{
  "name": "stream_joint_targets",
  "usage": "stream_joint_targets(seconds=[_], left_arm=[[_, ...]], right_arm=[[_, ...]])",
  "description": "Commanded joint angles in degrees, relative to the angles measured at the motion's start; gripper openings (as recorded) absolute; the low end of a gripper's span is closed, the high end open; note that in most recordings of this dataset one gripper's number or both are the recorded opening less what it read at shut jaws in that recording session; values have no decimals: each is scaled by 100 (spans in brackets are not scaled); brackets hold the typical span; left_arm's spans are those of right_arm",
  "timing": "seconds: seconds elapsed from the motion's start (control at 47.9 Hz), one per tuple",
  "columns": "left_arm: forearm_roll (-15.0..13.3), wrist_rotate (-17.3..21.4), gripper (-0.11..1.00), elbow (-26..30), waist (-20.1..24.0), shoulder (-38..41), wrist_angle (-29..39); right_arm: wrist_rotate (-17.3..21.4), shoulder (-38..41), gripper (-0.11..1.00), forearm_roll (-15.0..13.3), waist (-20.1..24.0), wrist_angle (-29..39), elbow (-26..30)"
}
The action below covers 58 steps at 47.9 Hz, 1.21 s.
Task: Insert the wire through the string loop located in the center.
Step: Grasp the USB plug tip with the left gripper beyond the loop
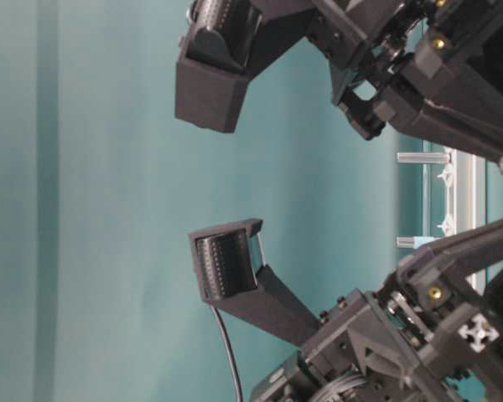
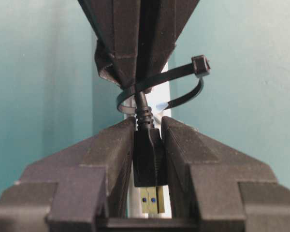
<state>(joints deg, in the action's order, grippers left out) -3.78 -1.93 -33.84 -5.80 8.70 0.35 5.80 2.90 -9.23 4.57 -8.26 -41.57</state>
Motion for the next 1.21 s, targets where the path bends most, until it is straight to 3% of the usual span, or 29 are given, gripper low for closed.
stream_joint_targets(seconds=[0.0,0.605,1.001,1.085,1.189], left_arm=[[18,-18,20,114,-53,-141,62],[18,-18,20,237,-53,-141,149],[18,-26,20,264,-53,-141,149],[18,-26,20,264,-53,-141,149],[18,-26,20,264,-53,-141,149]], right_arm=[[-18,-79,7,0,-18,-79,44],[26,-79,7,0,0,-18,-9],[35,-79,7,0,35,483,26],[35,-79,22,0,35,492,35],[35,-79,55,0,35,492,26]])
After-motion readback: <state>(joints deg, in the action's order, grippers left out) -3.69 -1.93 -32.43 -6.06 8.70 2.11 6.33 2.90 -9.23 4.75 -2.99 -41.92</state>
